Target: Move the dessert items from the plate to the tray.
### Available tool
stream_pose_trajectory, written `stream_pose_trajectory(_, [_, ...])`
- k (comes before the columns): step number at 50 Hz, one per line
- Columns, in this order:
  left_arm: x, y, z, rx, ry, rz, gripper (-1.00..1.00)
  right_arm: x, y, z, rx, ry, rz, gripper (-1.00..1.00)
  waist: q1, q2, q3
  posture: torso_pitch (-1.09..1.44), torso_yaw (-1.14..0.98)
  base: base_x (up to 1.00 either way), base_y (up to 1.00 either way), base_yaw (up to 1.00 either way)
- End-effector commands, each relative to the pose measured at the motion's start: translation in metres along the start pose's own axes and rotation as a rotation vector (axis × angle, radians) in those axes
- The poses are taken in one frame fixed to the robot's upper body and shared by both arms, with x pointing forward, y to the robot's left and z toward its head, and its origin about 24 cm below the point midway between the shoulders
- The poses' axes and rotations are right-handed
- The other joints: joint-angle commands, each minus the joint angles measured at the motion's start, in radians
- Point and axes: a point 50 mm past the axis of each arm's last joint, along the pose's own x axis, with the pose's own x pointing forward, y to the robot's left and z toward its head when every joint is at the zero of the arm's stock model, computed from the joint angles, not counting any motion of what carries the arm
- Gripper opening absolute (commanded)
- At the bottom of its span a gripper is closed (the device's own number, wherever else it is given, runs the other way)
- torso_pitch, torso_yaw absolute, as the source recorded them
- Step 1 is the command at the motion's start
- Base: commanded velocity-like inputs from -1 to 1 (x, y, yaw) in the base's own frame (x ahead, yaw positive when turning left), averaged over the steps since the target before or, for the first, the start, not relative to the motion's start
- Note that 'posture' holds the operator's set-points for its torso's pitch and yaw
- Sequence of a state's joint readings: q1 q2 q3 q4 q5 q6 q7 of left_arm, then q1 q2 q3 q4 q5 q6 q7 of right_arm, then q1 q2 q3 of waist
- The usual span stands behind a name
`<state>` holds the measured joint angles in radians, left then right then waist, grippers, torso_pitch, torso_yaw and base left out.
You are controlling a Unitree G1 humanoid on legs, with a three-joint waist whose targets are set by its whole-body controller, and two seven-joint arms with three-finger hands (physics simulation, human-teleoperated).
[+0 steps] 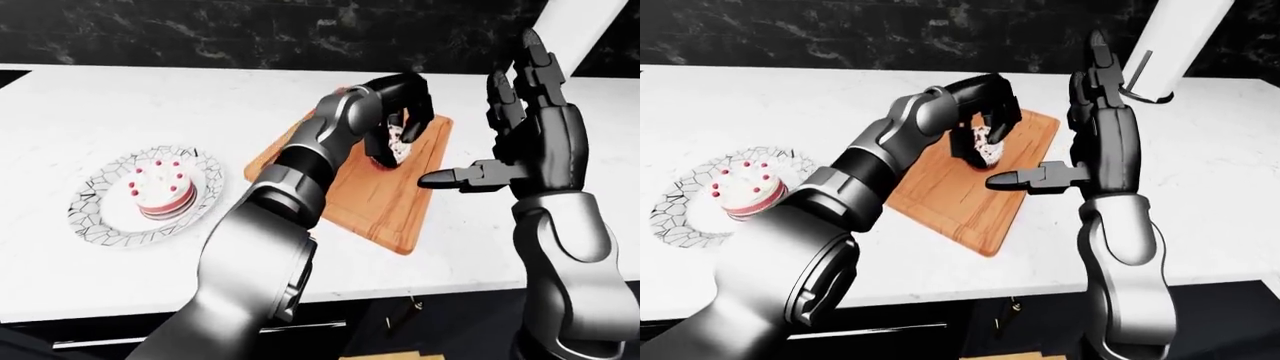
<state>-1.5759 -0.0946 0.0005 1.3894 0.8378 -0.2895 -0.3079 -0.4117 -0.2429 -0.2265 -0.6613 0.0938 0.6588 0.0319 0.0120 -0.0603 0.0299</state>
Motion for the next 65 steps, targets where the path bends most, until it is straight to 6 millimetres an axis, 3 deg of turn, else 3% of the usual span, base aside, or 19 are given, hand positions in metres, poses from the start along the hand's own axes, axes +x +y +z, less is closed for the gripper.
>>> stream_pose_trajectory(1, [-0.002,0.024,0.018,0.034,-0.067,0.084,-1.0,0.0,-0.002,0.014,-0.012,-0.077,-0.011,1.0,0.001,-0.006,-0.029,0.0,0.0,0.0,0.0,0.0])
stream_pose_trajectory(4, [-0.002,0.024,0.018,0.036,-0.064,0.069,-0.16,-0.001,-0.003,0.014,-0.011,-0.076,-0.014,1.0,0.001,-0.006,-0.029,0.0,0.0,0.0,0.0,0.0])
stream_pose_trajectory(6, [-0.002,0.025,0.019,0.028,-0.07,0.068,1.0,-0.001,-0.002,0.014,-0.01,-0.077,-0.011,1.0,0.0,-0.006,-0.028,0.0,0.0,0.0,0.0,0.0])
stream_pose_trajectory(15, [-0.006,0.034,0.021,0.072,-0.069,0.031,1.0,0.001,-0.001,0.013,-0.008,-0.077,-0.01,1.0,0.001,-0.006,-0.027,0.0,0.0,0.0,0.0,0.0])
stream_pose_trajectory(22, [-0.028,0.087,0.016,0.048,-0.026,0.113,1.0,0.0,-0.001,0.014,-0.011,-0.077,-0.011,1.0,0.001,-0.002,-0.023,0.0,0.0,0.0,0.0,0.0])
stream_pose_trajectory(29, [-0.072,0.138,-0.023,0.004,0.103,0.272,1.0,0.001,-0.001,0.015,-0.01,-0.079,-0.012,1.0,-0.004,0.012,-0.017,0.0,0.0,0.0,0.0,0.0])
stream_pose_trajectory(38, [-0.122,0.174,-0.051,0.055,0.163,0.319,1.0,0.003,0.001,0.009,-0.002,-0.075,0.003,1.0,-0.005,0.021,-0.014,0.0,0.0,0.0,0.0,0.0])
stream_pose_trajectory(45, [-0.167,0.198,-0.063,0.136,0.189,0.337,1.0,0.002,0.0,0.001,0.005,-0.068,0.0,1.0,-0.006,0.029,-0.012,0.0,0.0,0.0,0.0,0.0])
stream_pose_trajectory(48, [-0.191,0.214,-0.06,0.122,0.167,0.373,1.0,0.002,-0.001,0.0,0.005,-0.068,0.0,1.0,-0.007,0.032,-0.013,0.0,0.0,0.0,0.0,0.0])
stream_pose_trajectory(55, [-0.228,0.213,-0.061,0.236,0.106,0.201,1.0,0.006,0.003,-0.002,0.011,-0.069,0.01,1.0,-0.005,0.039,-0.006,0.0,0.0,0.0,0.0,0.0])
stream_pose_trajectory(61, [-0.26,0.204,-0.08,0.188,0.114,0.118,1.0,0.008,0.003,0.002,0.011,-0.072,0.018,1.0,-0.002,0.046,-0.007,0.0,0.0,0.0,0.0,0.0])
stream_pose_trajectory(65, [-0.272,0.197,-0.089,0.159,0.125,0.091,1.0,0.009,0.004,0.003,0.012,-0.071,0.024,1.0,-0.002,0.049,-0.007,0.0,0.0,0.0,0.0,0.0])
